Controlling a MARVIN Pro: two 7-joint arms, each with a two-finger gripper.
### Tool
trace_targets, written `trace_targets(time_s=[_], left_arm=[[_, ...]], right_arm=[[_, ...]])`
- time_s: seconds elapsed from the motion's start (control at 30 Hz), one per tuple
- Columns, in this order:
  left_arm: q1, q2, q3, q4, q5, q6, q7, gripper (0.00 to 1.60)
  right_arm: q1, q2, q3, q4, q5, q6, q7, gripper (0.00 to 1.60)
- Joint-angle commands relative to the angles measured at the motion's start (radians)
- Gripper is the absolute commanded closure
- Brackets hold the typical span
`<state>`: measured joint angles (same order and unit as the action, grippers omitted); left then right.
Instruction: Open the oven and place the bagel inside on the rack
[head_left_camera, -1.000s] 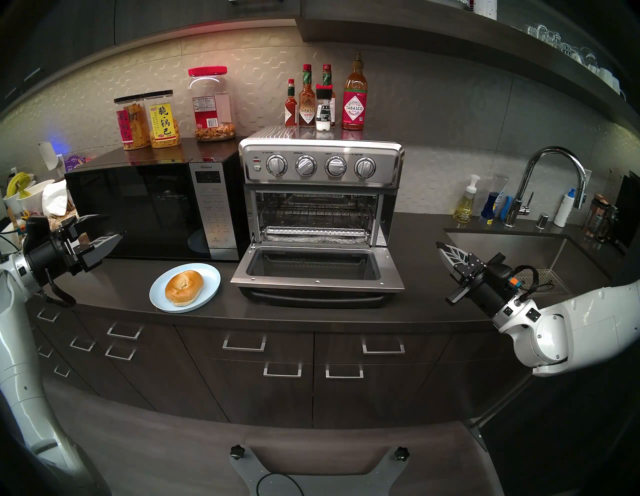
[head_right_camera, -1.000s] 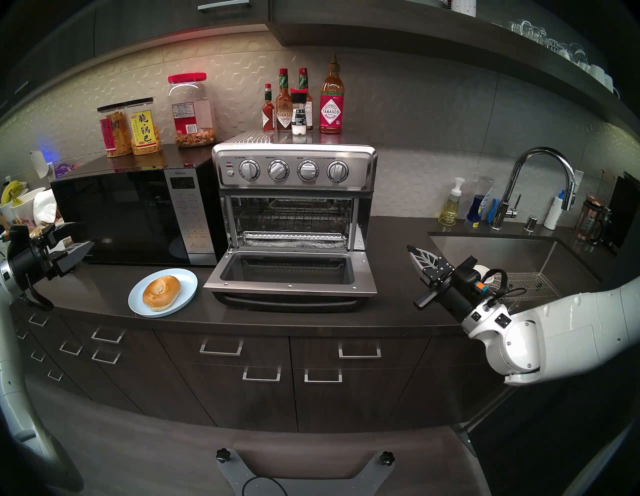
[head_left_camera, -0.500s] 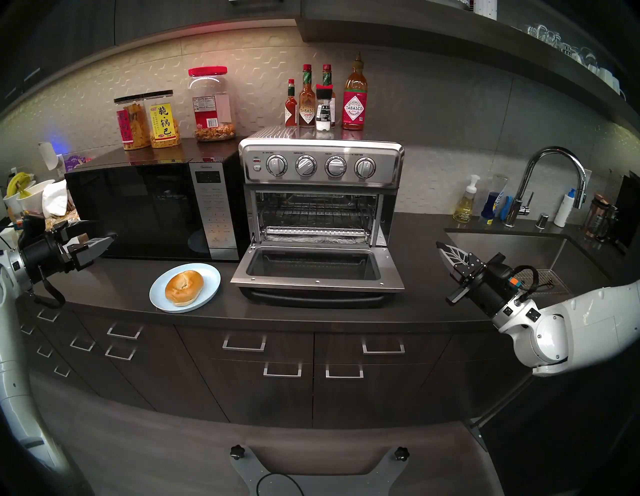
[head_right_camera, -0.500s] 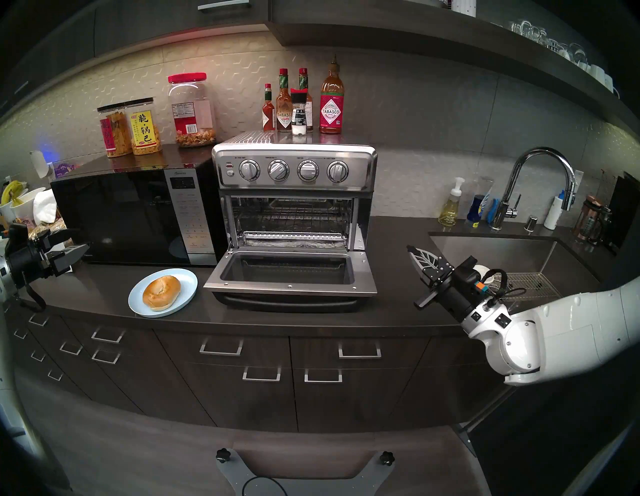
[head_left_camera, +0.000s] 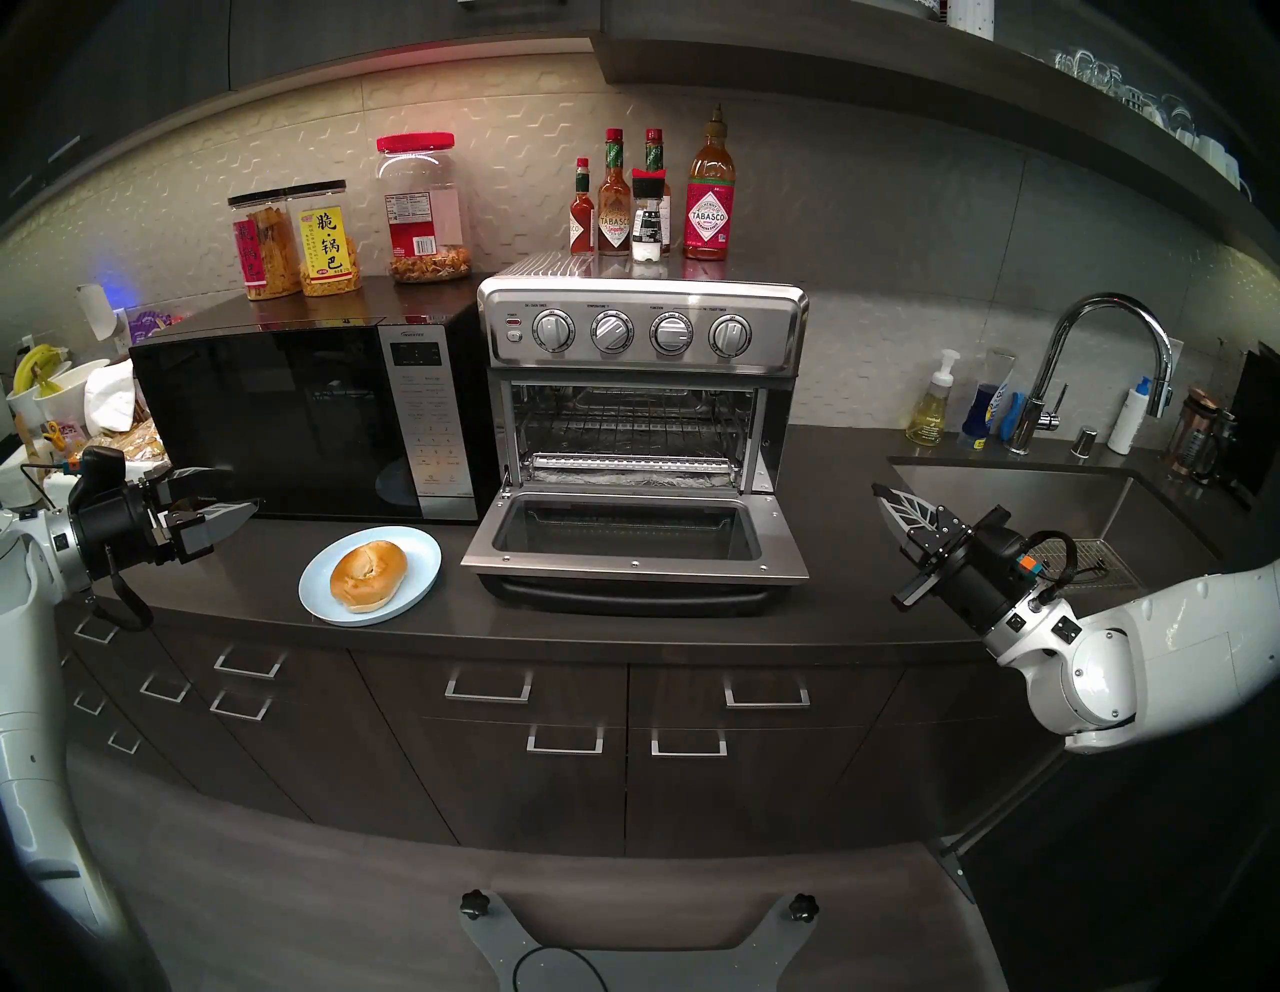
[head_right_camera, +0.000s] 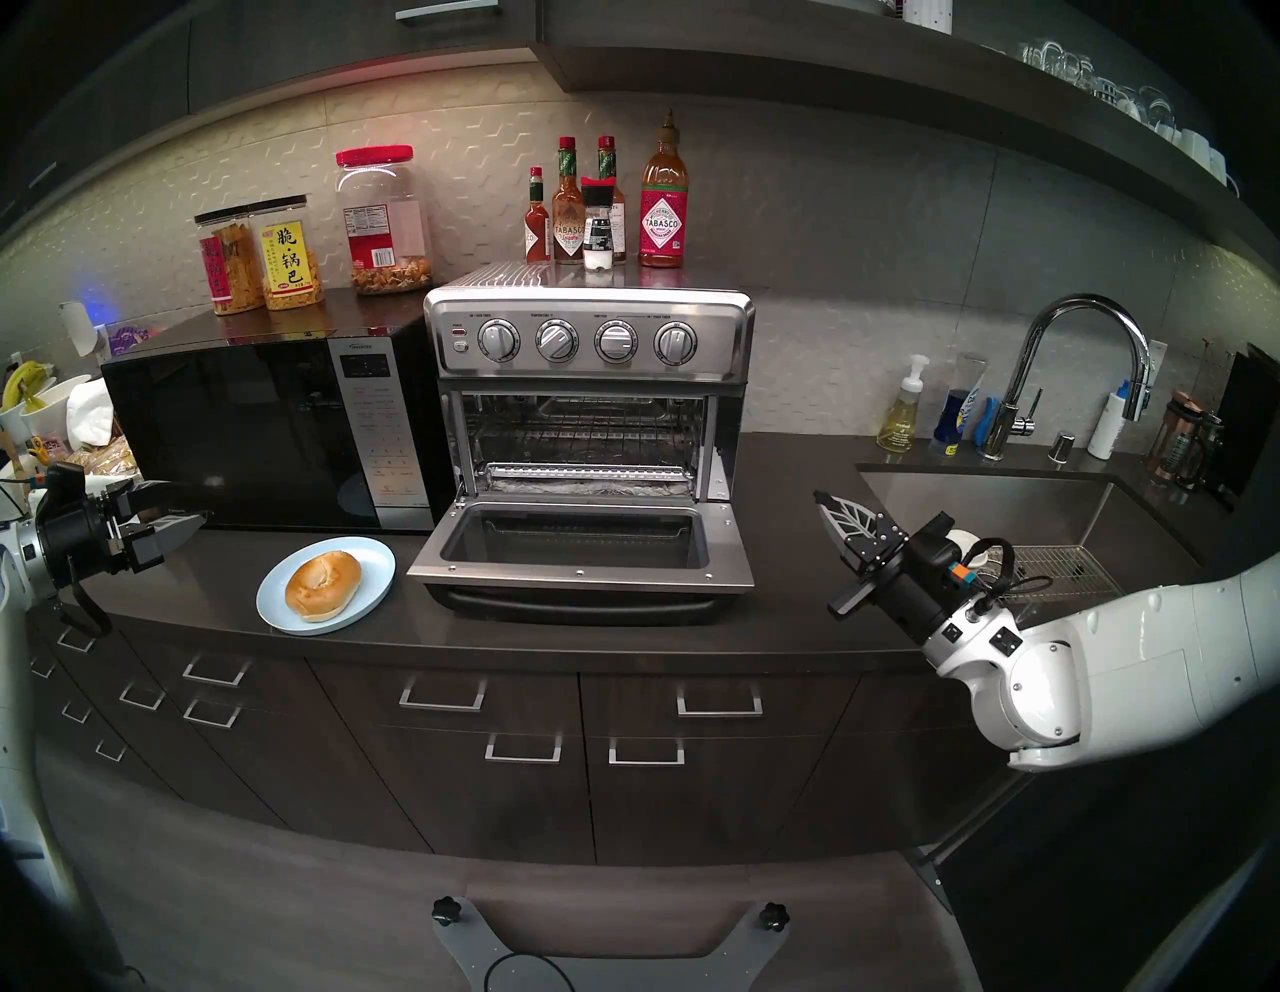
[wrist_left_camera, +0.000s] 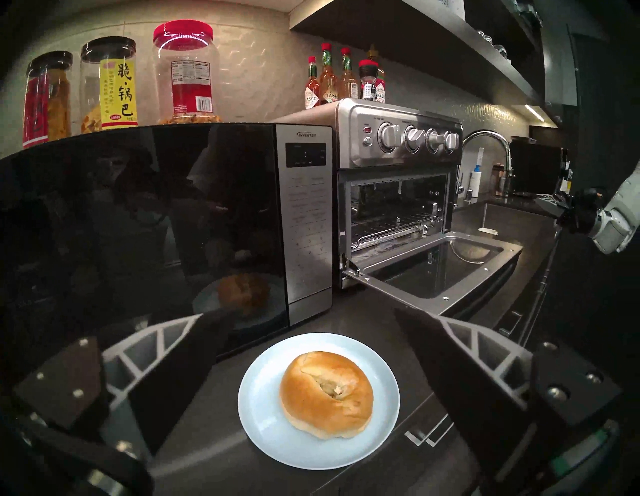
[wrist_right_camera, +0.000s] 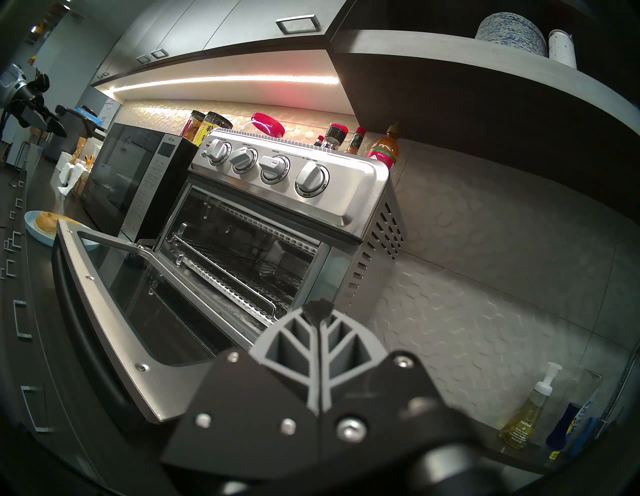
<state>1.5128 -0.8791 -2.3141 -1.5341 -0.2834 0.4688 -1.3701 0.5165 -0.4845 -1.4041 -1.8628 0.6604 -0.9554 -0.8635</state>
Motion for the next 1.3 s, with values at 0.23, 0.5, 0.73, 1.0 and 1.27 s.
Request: trace_targets(time_s=[0.23, 0.5, 0.73, 1.0, 1.27], left_arm=[[0.026, 0.126, 0.056, -0.031, -0.009, -0.017, -0.098, 0.00], [0.035, 0.169, 0.114, -0.007, -0.013, -0.043, -0.109, 0.00], [0.047, 0.197, 0.133, 0.035, -0.015, -0.072, -0.113, 0.00], [0.068, 0.201, 0.150, 0.028, -0.016, -0.070, -0.113, 0.00], [0.070, 0.221, 0.184, 0.039, -0.015, -0.072, -0.113, 0.00]], right_arm=[[0.010, -0.003, 0.010, -0.002, -0.002, -0.001, -0.002, 1.60], [0.010, -0.003, 0.010, -0.002, -0.002, -0.001, -0.002, 1.60], [0.010, -0.002, 0.010, -0.002, -0.002, -0.001, -0.002, 1.60], [0.010, -0.002, 0.010, -0.002, -0.002, -0.001, -0.002, 1.60], [0.010, -0.002, 0.010, -0.002, -0.002, -0.001, -0.002, 1.60]])
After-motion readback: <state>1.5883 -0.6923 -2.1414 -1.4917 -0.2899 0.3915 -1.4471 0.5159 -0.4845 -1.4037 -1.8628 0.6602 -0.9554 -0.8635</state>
